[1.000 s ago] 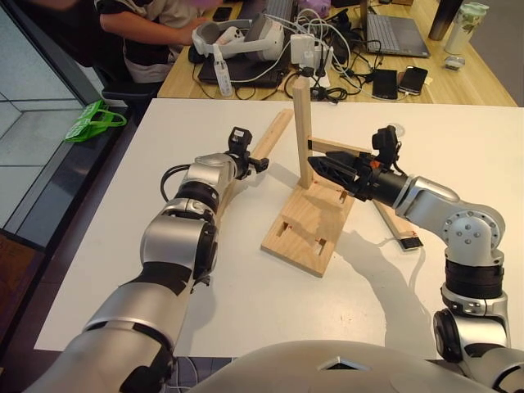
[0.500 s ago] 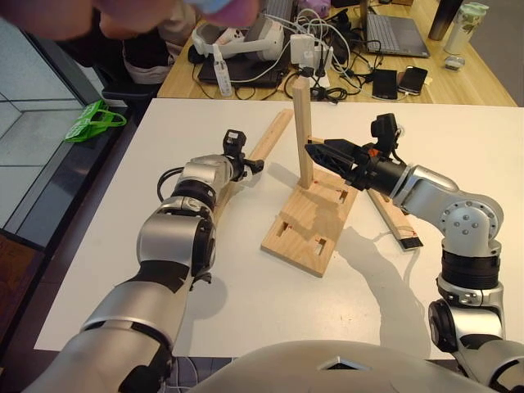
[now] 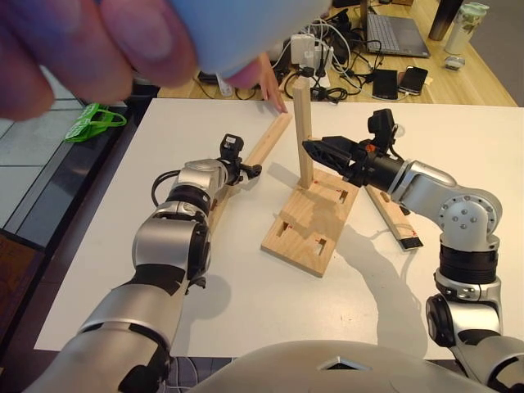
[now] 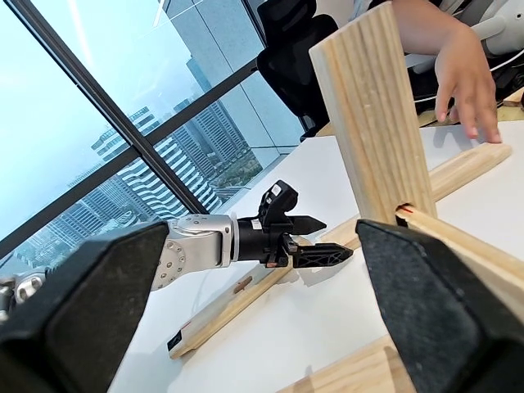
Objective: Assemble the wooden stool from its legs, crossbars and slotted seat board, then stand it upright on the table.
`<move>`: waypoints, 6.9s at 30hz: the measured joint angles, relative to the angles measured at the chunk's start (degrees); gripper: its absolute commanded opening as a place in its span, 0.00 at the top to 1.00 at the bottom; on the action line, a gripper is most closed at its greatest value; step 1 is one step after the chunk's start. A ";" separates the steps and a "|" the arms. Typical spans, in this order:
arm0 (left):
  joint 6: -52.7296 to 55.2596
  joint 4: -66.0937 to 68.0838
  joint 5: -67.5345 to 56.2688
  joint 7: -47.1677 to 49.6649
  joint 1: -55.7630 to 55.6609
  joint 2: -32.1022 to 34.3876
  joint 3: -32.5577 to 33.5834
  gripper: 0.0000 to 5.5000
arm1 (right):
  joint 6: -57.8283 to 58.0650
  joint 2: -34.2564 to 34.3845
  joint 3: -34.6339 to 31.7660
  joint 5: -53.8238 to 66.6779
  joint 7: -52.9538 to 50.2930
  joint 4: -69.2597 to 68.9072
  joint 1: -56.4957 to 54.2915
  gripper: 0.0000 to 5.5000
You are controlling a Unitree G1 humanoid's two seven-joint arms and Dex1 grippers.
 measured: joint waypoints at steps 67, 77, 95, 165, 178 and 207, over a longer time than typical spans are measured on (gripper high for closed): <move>42.80 -102.41 -10.65 -12.43 52.44 30.73 -2.84 0.25 | -15.65 -15.23 21.64 -34.89 15.01 -5.43 22.88 0.23; 45.20 -96.34 -9.99 -2.22 57.04 22.11 -4.54 0.25 | -15.62 -16.22 21.95 -37.85 17.32 -4.44 21.55 0.23; 30.84 -71.67 -8.65 4.08 41.40 10.63 -6.68 0.25 | -16.98 -15.40 22.60 -42.87 18.59 -0.04 17.77 0.23; 22.69 -47.53 -4.43 11.45 21.41 -4.10 -6.00 0.37 | -18.43 -4.88 19.43 -46.53 13.23 2.13 19.04 0.23; 25.75 -51.48 -3.65 8.85 25.47 -0.23 -8.01 0.63 | -16.69 -4.45 18.59 -46.51 13.12 1.18 19.01 0.23; 33.96 -85.47 -8.61 -9.23 13.66 21.76 -3.95 0.63 | -37.96 -11.32 7.32 -55.61 9.33 -6.63 -1.54 0.23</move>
